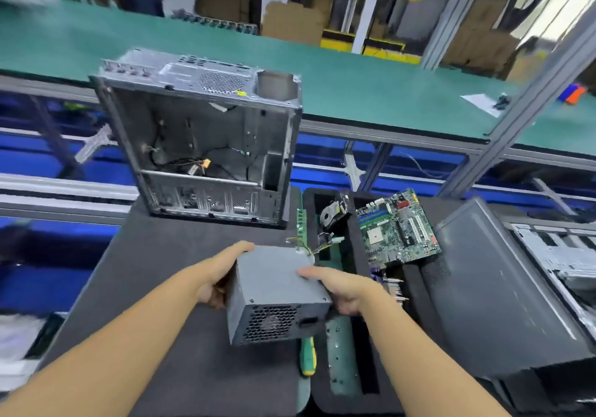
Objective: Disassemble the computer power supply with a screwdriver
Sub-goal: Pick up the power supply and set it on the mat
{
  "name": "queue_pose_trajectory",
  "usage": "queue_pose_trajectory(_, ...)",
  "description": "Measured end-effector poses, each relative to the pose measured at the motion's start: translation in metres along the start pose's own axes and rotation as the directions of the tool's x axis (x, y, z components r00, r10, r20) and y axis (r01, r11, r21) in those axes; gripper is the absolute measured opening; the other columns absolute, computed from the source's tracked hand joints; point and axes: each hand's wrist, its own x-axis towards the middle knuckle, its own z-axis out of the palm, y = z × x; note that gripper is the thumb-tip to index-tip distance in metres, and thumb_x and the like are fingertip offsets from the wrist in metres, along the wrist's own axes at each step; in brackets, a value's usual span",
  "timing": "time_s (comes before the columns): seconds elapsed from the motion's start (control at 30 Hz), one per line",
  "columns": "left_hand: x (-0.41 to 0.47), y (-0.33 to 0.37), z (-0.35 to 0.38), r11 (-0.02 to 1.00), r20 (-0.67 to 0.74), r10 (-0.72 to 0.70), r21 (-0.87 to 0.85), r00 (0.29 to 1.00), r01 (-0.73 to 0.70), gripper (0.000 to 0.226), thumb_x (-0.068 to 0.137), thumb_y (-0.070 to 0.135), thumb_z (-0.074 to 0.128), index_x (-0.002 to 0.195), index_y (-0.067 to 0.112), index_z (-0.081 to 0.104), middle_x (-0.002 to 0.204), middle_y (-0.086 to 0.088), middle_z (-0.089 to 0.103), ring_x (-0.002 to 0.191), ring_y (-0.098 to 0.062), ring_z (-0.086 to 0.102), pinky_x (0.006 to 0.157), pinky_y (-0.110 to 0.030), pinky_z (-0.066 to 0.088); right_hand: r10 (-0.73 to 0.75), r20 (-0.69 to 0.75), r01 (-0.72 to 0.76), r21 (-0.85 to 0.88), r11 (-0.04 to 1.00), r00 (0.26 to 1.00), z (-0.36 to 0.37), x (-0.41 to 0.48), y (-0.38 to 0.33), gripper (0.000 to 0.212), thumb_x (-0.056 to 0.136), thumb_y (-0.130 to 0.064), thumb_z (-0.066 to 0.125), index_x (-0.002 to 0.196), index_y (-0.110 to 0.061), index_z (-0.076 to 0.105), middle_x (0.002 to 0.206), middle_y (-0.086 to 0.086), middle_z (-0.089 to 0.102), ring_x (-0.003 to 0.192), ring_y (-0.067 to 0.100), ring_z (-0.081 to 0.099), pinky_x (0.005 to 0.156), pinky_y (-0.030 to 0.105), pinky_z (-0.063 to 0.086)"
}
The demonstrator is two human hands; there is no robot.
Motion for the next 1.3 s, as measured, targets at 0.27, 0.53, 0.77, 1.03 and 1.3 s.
queue_pose_trajectory(0.27, 0.018, -0.023, -0.109, 0.957, 0.101, -0.108, -0.257, 0.989, 0.131, 0.066, 0.061, 0.069, 0.069, 0.101, 0.02, 0.051, 0.105, -0.011, 0.055, 0.094, -0.027, 0.054, 0.086, -0.036, 0.047, 0.028, 0.04, -0.023, -0.112, 0.993, 0.999, 0.103, 0.043, -0.042, 0.042, 0.091, -0.062, 0.052, 0.103, -0.022, 0.055, 0.084, 0.007, 0.061, 0.08, 0.027, 0.06, 0.067, 0.034, 0.051)
queue_pose_trajectory(0.53, 0.034, -0.04, -0.155, 0.989, -0.003, -0.004, -0.15, 1.0, 0.004, 0.068, 0.075, 0.064, 0.067, 0.115, 0.009, 0.067, 0.101, -0.02, 0.075, 0.102, -0.038, 0.069, 0.102, -0.051, 0.049, 0.082, 0.006, -0.082, 0.079, 0.993, 0.997, 0.145, 0.086, -0.033, 0.047, 0.091, -0.056, 0.059, 0.117, -0.017, 0.058, 0.105, 0.015, 0.065, 0.1, 0.034, 0.063, 0.085, 0.052, 0.053)
queue_pose_trajectory(0.77, 0.021, -0.021, -0.161, 0.987, -0.058, 0.137, -0.075, 0.989, -0.141, 0.085, 0.07, 0.079, 0.063, 0.123, 0.014, 0.05, 0.123, -0.013, 0.063, 0.109, -0.037, 0.065, 0.073, -0.039, 0.058, -0.014, -0.04, 0.023, 0.22, 0.975, 0.999, 0.137, 0.094, -0.026, 0.032, 0.101, -0.038, 0.049, 0.13, -0.024, 0.055, 0.123, 0.009, 0.068, 0.109, 0.033, 0.065, 0.086, 0.052, 0.053)
queue_pose_trajectory(1.03, 0.005, -0.019, -0.157, 0.953, -0.012, 0.275, 0.137, 0.961, -0.271, 0.045, 0.087, 0.045, 0.073, 0.093, 0.009, 0.045, 0.105, -0.019, 0.06, 0.067, -0.03, 0.073, 0.057, -0.037, 0.061, -0.123, -0.234, 0.187, 0.277, 0.943, 0.964, 0.13, 0.101, -0.002, 0.031, 0.098, -0.035, 0.055, 0.122, -0.016, 0.061, 0.106, 0.015, 0.069, 0.088, 0.028, 0.066, 0.071, 0.041, 0.054)
queue_pose_trajectory(1.3, -0.002, -0.018, -0.142, 0.946, -0.008, 0.314, 0.093, 0.949, -0.312, 0.04, 0.093, 0.04, 0.067, 0.092, 0.006, 0.046, 0.086, -0.025, 0.064, 0.066, -0.034, 0.074, 0.054, -0.039, 0.061, 0.088, -0.517, 0.281, 0.593, 0.755, 0.852, 0.136, 0.109, -0.01, 0.019, 0.092, -0.004, 0.048, 0.075, -0.012, 0.048, 0.071, 0.01, 0.051, 0.065, 0.025, 0.051, 0.062, 0.029, 0.045)
